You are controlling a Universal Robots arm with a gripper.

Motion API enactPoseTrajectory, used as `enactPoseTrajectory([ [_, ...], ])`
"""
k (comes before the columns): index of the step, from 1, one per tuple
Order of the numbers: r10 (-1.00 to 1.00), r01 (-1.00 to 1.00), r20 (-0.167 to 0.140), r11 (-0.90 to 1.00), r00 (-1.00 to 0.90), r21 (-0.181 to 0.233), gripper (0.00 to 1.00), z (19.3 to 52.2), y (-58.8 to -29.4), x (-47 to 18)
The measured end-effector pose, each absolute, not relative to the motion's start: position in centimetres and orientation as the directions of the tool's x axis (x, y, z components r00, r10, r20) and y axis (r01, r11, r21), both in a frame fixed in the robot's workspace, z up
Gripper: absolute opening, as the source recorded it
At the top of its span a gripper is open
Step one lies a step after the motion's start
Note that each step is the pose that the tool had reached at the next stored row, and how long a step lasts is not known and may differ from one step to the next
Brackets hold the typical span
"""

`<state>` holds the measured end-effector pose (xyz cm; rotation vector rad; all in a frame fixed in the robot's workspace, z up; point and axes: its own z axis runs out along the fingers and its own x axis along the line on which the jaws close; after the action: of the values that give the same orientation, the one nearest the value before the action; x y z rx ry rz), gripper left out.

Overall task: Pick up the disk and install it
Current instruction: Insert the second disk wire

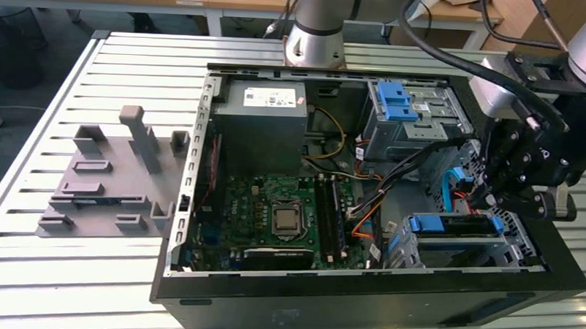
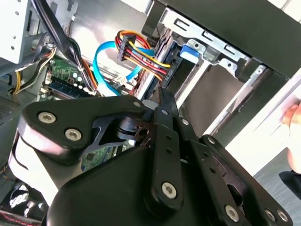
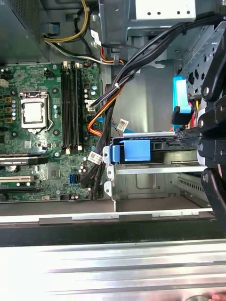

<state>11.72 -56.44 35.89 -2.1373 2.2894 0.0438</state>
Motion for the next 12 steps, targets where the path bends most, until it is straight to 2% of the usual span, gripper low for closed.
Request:
enactPoseTrajectory([
  [12,-0.997,-0.998,-0.026,0.068,-0.069,0.013,0.11,36.4,-56.4,10.6],
])
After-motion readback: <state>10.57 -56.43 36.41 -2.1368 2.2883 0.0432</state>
